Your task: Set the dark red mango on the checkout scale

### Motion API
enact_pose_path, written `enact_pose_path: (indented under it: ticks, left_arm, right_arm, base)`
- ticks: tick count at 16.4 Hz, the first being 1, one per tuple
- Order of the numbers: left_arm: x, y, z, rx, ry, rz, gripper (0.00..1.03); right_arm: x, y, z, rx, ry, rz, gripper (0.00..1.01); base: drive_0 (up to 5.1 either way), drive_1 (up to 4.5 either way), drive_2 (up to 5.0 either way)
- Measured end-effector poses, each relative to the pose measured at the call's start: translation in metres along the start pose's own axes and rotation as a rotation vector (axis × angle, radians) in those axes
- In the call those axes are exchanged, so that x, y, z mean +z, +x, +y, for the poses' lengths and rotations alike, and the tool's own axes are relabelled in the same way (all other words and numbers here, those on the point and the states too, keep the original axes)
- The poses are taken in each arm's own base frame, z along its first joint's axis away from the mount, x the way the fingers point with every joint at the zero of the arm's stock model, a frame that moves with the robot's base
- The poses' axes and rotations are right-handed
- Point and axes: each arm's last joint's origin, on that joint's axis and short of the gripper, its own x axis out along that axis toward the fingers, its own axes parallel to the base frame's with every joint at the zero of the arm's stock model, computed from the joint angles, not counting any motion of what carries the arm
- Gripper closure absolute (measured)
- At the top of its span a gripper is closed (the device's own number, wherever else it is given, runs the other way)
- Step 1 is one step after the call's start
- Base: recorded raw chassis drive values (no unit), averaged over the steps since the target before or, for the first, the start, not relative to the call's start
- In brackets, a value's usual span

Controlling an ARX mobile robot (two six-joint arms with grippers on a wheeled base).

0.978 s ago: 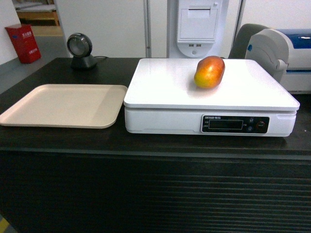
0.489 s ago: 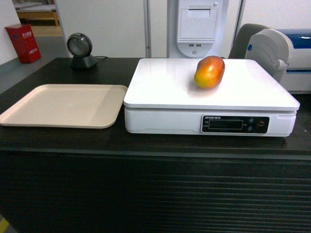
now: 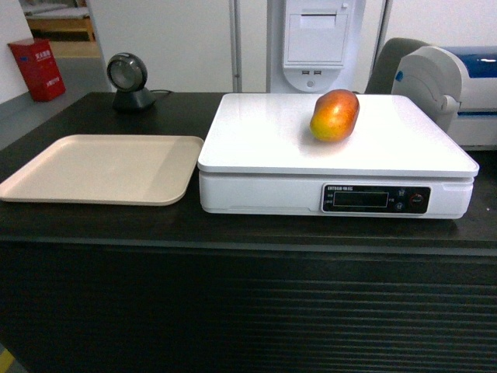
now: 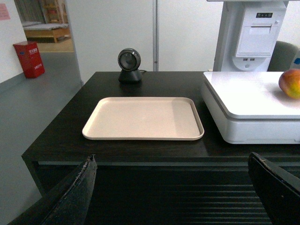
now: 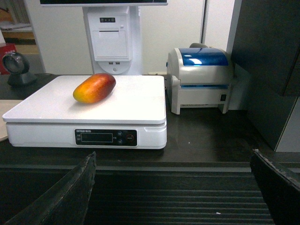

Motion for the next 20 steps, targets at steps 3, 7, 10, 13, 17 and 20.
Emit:
enact_pose_path:
  ticks: [3, 7, 10, 13, 17, 20]
  left_arm:
    - [0.0003, 0.0000, 0.0000, 0.000, 0.000, -0.003, 0.05]
    - [0.0001, 0.0000, 0.0000, 0.000, 0.000, -0.001, 0.05]
    - [0.0000, 0.0000, 0.0000, 0.000, 0.002, 0.000, 0.05]
    - [0.0000, 0.0000, 0.0000, 0.000, 0.002, 0.000, 0.05]
    - [0.0001, 0.0000, 0.0000, 0.000, 0.002, -0.001, 0.05]
    - [0.0000, 0.0000, 0.0000, 0.000, 0.002, 0.000, 0.05]
  right_arm:
    - [0.0002, 0.0000, 0.0000, 0.000, 0.000, -0.002, 0.03]
    - [0.0001, 0.0000, 0.0000, 0.000, 0.000, -0.001, 0.03]
    - [-0.0001, 0.0000, 0.0000, 0.000, 0.000, 0.002, 0.03]
    - [0.0000, 0.0000, 0.0000, 0.001, -0.001, 0.000, 0.03]
    - [0.0000, 0.0000, 0.0000, 0.000, 0.000, 0.000, 0.03]
    - [0.0000, 0.0000, 0.0000, 0.000, 0.000, 0.000, 0.03]
  base:
    - [0.0, 0.00, 0.0]
    - [0.0, 0.00, 0.0]
    - [0.0, 0.00, 0.0]
    - [0.0, 0.00, 0.0]
    - [0.0, 0.00, 0.0]
    - [0.0, 0.00, 0.0]
